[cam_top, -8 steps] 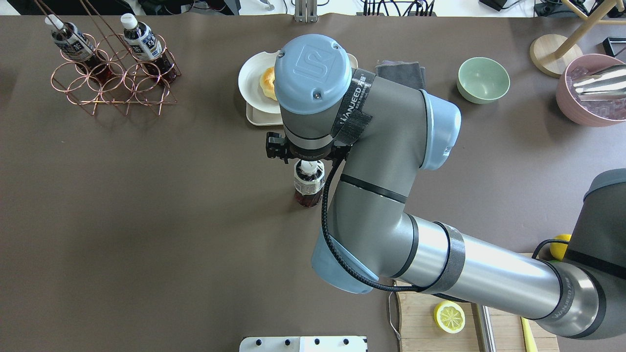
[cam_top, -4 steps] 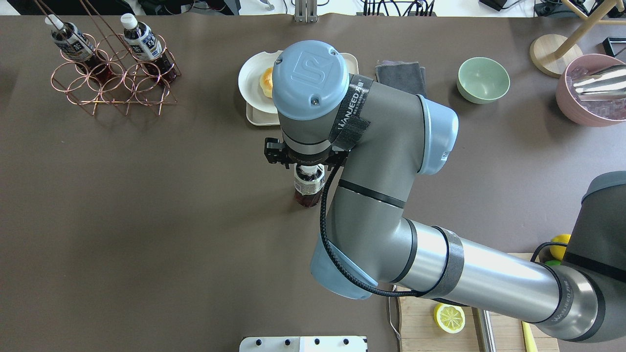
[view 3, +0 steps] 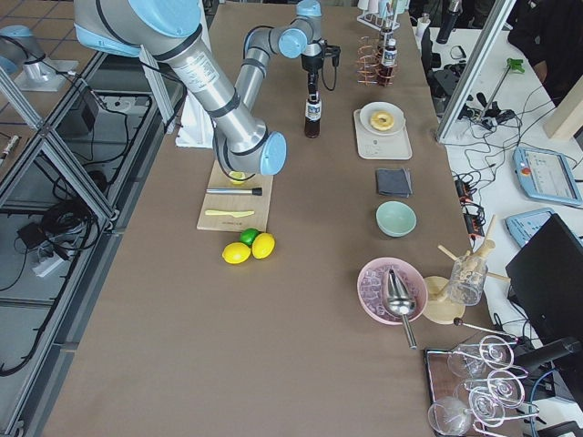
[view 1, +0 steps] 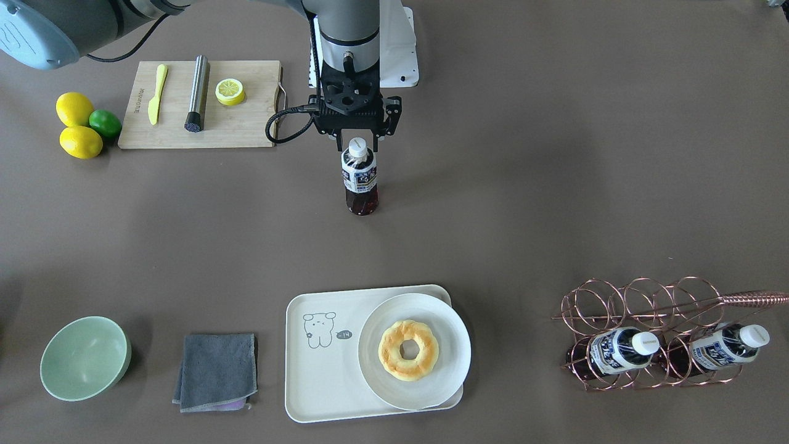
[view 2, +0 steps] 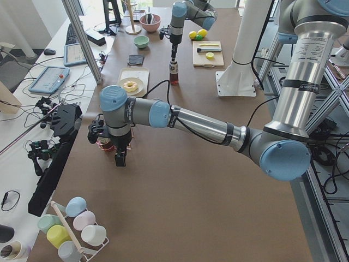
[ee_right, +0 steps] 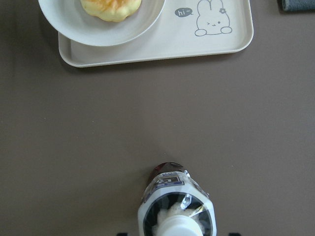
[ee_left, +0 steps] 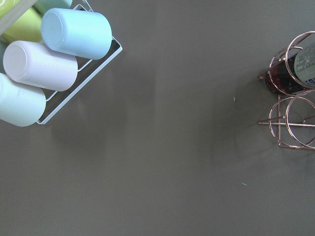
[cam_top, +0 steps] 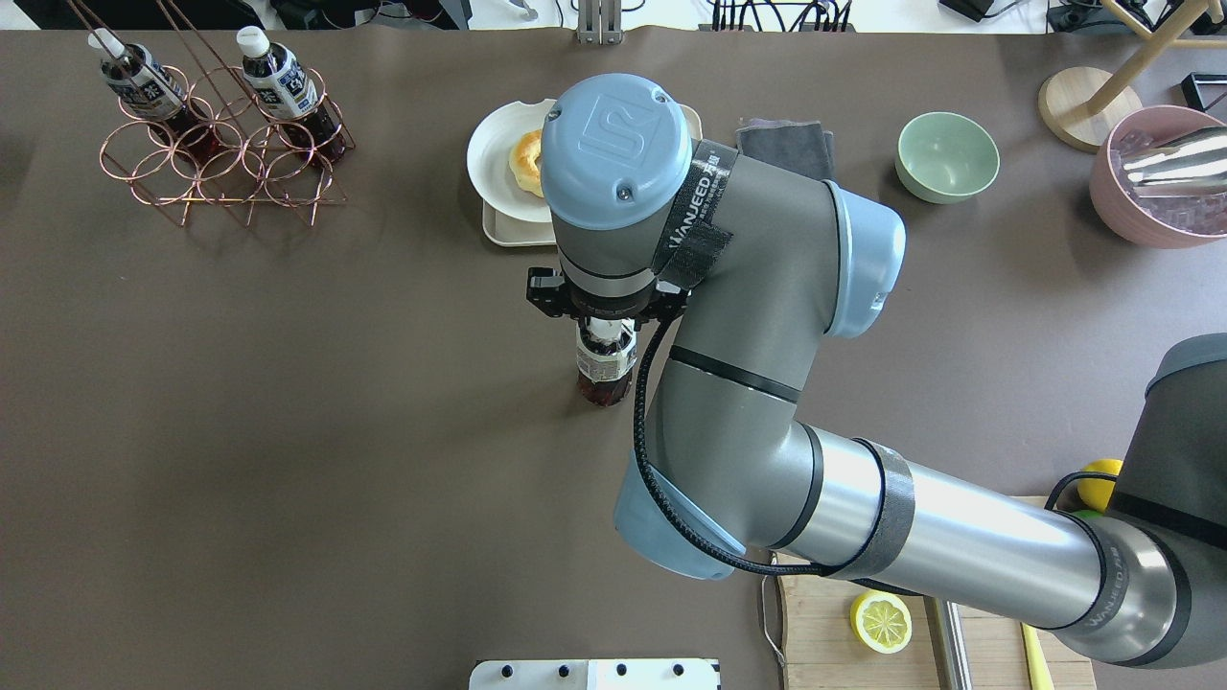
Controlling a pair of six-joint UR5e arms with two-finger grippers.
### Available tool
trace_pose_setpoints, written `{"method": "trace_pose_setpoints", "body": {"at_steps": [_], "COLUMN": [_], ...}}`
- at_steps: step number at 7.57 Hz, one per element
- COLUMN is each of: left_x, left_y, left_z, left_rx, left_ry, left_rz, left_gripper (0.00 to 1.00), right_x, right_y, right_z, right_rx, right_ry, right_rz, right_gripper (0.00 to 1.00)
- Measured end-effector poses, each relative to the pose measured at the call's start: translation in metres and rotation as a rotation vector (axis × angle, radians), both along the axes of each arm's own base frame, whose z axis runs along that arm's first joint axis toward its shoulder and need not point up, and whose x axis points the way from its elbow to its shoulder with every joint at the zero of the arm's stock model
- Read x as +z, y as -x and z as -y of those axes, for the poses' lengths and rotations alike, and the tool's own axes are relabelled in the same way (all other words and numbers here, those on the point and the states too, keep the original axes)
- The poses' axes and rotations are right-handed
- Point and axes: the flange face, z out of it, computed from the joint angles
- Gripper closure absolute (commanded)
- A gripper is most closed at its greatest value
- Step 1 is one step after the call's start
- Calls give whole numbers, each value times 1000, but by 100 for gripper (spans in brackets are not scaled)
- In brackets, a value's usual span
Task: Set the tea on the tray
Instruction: 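Lower the right gripper over the bottle cap and close on it, then lift the bottle and carry it onto the tray beside the plate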
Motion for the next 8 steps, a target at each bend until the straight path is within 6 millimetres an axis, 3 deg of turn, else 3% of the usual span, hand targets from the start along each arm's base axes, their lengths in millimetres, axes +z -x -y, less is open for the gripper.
{"method": "trace_pose_setpoints", "body": {"at_steps": [4, 5, 6, 7, 8], "left_x": [1, -1, -2, -3, -3], "left_y": [-2, -2, -2, -2, -1], "left_z": [6, 12, 17, 20, 21], "left_rx": [3, 3, 4, 3, 3], "left_ry": [4, 3, 4, 4, 4], "left_rz": [0, 0, 0, 1, 2], "left_gripper": [2, 2, 2, 2, 2], "right_x": [9, 9, 8, 6, 5], "right_y": [1, 1, 1, 2, 2], "right_z": [3, 2, 2, 1, 1], "right_rx": [3, 3, 1, 1, 0], "right_ry": [8, 8, 6, 6, 5], "right_rz": [-13, -13, -11, -9, -6], "right_gripper": [45, 50, 90, 100, 100]}}
